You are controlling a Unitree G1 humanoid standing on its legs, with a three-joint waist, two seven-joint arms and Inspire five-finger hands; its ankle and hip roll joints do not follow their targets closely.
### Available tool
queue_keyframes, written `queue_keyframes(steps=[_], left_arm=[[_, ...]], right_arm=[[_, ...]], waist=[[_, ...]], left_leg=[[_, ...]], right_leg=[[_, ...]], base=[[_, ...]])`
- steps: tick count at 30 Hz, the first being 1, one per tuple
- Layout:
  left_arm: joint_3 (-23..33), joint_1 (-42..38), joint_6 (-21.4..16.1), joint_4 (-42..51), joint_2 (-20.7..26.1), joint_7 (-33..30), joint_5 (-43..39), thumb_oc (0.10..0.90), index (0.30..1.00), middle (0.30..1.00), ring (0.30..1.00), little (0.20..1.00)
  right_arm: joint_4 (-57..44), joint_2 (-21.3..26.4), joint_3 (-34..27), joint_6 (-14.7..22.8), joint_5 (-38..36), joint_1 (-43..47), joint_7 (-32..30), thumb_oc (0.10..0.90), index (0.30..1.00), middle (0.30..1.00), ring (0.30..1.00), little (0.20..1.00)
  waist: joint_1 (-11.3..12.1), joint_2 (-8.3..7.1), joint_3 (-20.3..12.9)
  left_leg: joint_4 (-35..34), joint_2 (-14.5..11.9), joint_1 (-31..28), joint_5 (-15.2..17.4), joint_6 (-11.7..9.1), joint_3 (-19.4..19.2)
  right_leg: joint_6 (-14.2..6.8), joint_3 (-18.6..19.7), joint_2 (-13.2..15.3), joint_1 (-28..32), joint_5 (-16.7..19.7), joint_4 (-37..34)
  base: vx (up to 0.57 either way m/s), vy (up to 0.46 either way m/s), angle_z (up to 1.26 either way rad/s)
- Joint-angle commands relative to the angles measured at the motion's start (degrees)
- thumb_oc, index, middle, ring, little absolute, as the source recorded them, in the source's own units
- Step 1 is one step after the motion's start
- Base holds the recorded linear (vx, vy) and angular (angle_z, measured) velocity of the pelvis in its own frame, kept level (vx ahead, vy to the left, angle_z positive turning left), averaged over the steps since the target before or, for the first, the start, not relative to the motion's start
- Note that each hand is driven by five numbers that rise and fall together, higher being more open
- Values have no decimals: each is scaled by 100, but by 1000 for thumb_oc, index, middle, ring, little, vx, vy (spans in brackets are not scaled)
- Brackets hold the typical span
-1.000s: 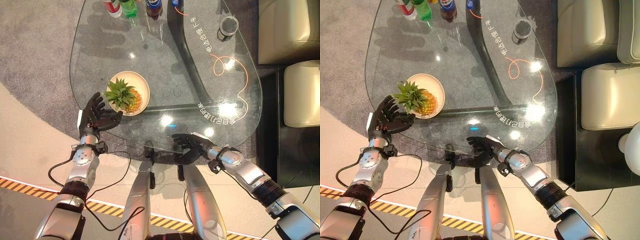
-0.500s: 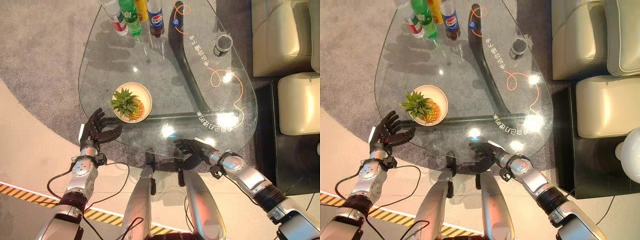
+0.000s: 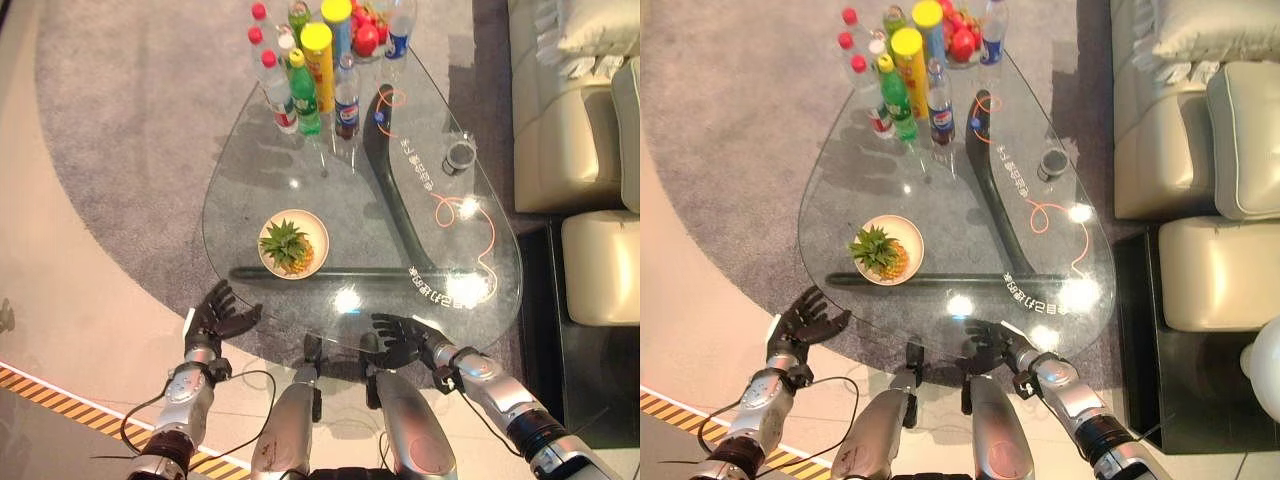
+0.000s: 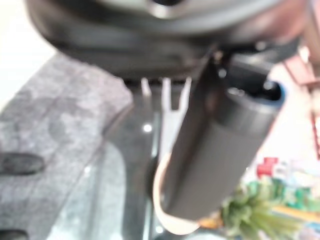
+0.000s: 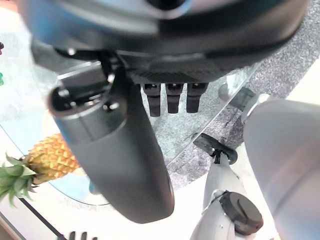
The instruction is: Pick up the fruit to the plate
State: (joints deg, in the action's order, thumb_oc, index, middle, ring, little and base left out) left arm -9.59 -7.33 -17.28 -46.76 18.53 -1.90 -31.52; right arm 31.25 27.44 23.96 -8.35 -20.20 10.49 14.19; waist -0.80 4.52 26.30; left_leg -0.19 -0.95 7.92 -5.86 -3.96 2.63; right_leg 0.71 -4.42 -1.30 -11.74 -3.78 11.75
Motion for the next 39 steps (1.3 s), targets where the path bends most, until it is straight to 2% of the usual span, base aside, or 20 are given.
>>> queue_keyframes(steps=[1,7,9,13,17,21,24,27,31,33,35,39], left_arm=[[159,299,-108,-131,157,15,358,800,900,900,900,900],[208,507,232,-554,-45,-29,484,800,900,900,900,900],[263,508,572,-918,-117,-78,485,800,900,900,900,900],[243,449,673,-1421,-206,-25,557,800,900,900,900,900],[232,476,760,-1928,-363,293,483,800,900,900,900,900],[214,562,1131,-2463,-551,601,327,800,900,900,900,900],[264,591,1337,-2682,-622,685,345,800,900,900,900,900],[243,593,1372,-2795,-638,805,529,800,900,900,900,900],[209,597,1402,-2815,-677,835,302,800,900,900,900,900],[239,605,1388,-2848,-687,846,180,800,900,900,900,900],[284,608,1417,-2920,-730,838,68,800,900,900,900,900],[307,616,1416,-3041,-782,897,60,800,900,900,900,900]], right_arm=[[144,-386,-119,336,-206,-474,194,800,900,900,900,900],[847,-673,-340,337,-118,-683,-77,800,900,900,900,900],[1319,-810,-402,440,-306,-720,-253,800,900,900,900,900],[2018,-950,-538,590,-386,-717,-411,800,900,900,900,900],[2801,-1078,-781,629,-568,-736,-613,800,900,900,900,900],[3521,-1248,-1146,614,-672,-734,-730,800,900,900,900,900],[3935,-1328,-1317,742,-734,-720,-763,800,900,900,900,900],[4095,-1376,-1439,711,-724,-721,-956,800,900,900,900,900],[4243,-1425,-1622,643,-951,-725,-1331,800,900,900,900,900],[4344,-1450,-1755,730,-1043,-722,-1749,800,900,900,900,900],[4494,-1468,-2062,829,-1452,-739,-2339,800,900,900,900,900],[4604,-1558,-2192,825,-1477,-749,-2318,800,900,900,900,900]], waist=[[77,-516,-867],[113,-489,-1252],[128,-480,-1436],[115,-467,-1615],[93,-450,-1764],[78,-437,-1894],[70,-447,-1953],[55,-444,-2000],[45,-428,-2037],[50,-424,-2055],[41,-413,-2099],[48,-418,-2157]], left_leg=[[62,368,-279,300,-49,181],[-71,314,-602,347,-27,196],[-139,290,-742,368,-18,193],[-219,260,-907,401,-14,159],[-258,239,-1069,468,4,106],[-310,221,-1211,540,42,21],[-311,203,-1274,591,59,-44],[-338,183,-1322,615,65,-82],[-357,179,-1382,645,89,-113],[-348,179,-1393,661,97,-127],[-373,170,-1424,679,107,-134],[-399,168,-1464,683,114,-137]], right_leg=[[-397,-14,229,825,328,-962],[-416,-69,253,1175,346,-1137],[-437,-103,275,1320,339,-1198],[-461,-127,297,1480,350,-1298],[-493,-115,317,1652,373,-1417],[-527,-86,331,1771,412,-1531],[-540,-66,333,1812,424,-1560],[-547,-47,323,1831,423,-1570],[-551,-32,326,1866,425,-1592],[-555,-33,335,1874,429,-1594],[-562,-24,331,1887,429,-1605],[-560,-27,337,1914,455,-1630]], base=[[121,5,5],[86,22,14],[97,10,5],[75,0,3],[77,-2,0],[90,-4,-2],[69,-12,-6],[48,-8,-7],[36,5,-8],[21,2,-6],[15,0,-1],[37,0,-1]])
